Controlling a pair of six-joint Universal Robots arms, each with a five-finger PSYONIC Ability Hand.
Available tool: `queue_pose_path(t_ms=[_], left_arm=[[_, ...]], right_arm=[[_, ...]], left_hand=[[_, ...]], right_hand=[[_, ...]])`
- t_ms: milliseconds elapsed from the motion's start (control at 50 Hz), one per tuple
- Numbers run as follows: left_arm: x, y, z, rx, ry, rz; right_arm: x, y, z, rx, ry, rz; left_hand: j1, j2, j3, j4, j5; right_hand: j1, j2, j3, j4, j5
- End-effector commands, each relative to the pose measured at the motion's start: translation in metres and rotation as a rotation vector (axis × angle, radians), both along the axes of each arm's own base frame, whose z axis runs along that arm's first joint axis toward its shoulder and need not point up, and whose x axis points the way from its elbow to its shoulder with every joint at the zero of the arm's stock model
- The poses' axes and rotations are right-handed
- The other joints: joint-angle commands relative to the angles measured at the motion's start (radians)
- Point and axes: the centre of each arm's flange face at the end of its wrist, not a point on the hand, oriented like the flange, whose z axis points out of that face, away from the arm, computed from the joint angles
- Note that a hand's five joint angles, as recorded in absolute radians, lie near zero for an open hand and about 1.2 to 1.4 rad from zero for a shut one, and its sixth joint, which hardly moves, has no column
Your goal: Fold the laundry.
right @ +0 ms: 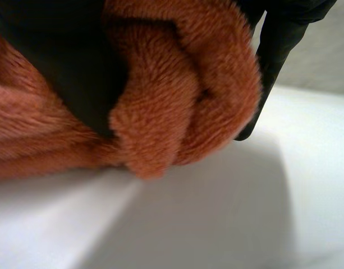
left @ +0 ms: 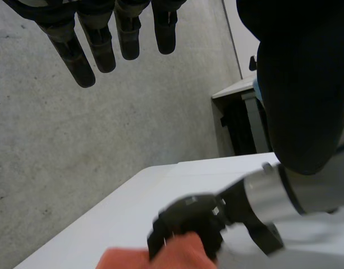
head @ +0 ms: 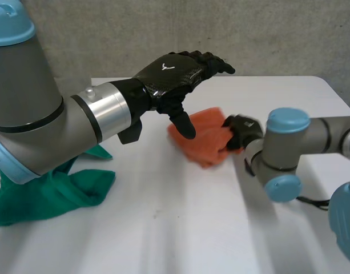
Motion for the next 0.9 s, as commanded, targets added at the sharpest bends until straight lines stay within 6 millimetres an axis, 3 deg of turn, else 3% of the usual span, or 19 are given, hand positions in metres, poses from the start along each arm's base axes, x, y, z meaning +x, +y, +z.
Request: queue_pose_path(t_ms=[20,140,300,380,520,620,740,760,800,900], left_arm=[[0.002,0.000,0.004,-0.016,0.010,0.005],[0.002,0.001,0.005,-0.018,0.011,0.003],[0.002,0.005,0.003,-0.007,0.005,-0.001],[0.003,0.007,0.002,-0.005,0.002,0.000],[0.003,0.007,0.001,-0.003,0.002,-0.003],[0.002,0.008,0.000,-0.002,-0.001,-0.006],[0.003,0.010,0.001,-0.005,0.002,-0.007],[0.003,0.011,0.002,-0.006,0.003,-0.007],[0.003,0.011,0.002,-0.006,0.004,-0.007],[0.003,0.011,0.003,-0.009,0.006,-0.006]], right_arm=[[-0.048,-0.072,0.019,-0.130,-0.024,-0.183],[-0.114,-0.135,0.023,-0.183,-0.007,-0.376],[-0.182,-0.175,0.019,-0.259,0.085,-0.481],[-0.209,-0.182,0.010,-0.261,0.142,-0.493],[-0.228,-0.185,-0.002,-0.235,0.161,-0.496],[-0.257,-0.188,0.004,-0.245,0.188,-0.605],[-0.270,-0.189,0.004,-0.246,0.190,-0.619],[-0.270,-0.188,0.002,-0.238,0.191,-0.618],[-0.268,-0.187,0.001,-0.232,0.191,-0.612],[-0.265,-0.184,0.001,-0.218,0.189,-0.597]], left_hand=[[-0.021,-0.029,-0.033,-0.027,-0.043],[-0.021,-0.029,-0.033,-0.027,-0.043],[-0.021,-0.029,-0.033,-0.027,-0.043],[-0.021,-0.029,-0.033,-0.027,-0.043],[-0.021,-0.029,-0.033,-0.027,-0.043],[-0.021,-0.029,-0.033,-0.027,-0.043],[-0.021,-0.029,-0.033,-0.027,-0.043],[-0.021,-0.029,-0.033,-0.027,-0.043],[-0.021,-0.029,-0.033,-0.027,-0.043],[-0.021,-0.029,-0.033,-0.027,-0.043]], right_hand=[[0.579,0.452,0.373,0.204,0.342],[0.579,0.452,0.373,0.204,0.342],[0.579,0.452,0.373,0.204,0.342],[0.579,0.452,0.373,0.204,0.342],[0.579,0.452,0.373,0.204,0.342],[0.579,0.452,0.373,0.204,0.342],[0.579,0.452,0.373,0.204,0.342],[0.486,0.359,0.280,0.111,0.249],[-0.601,-0.728,-0.808,-0.976,-0.838],[-0.642,-0.770,-0.849,-1.017,-0.879]])
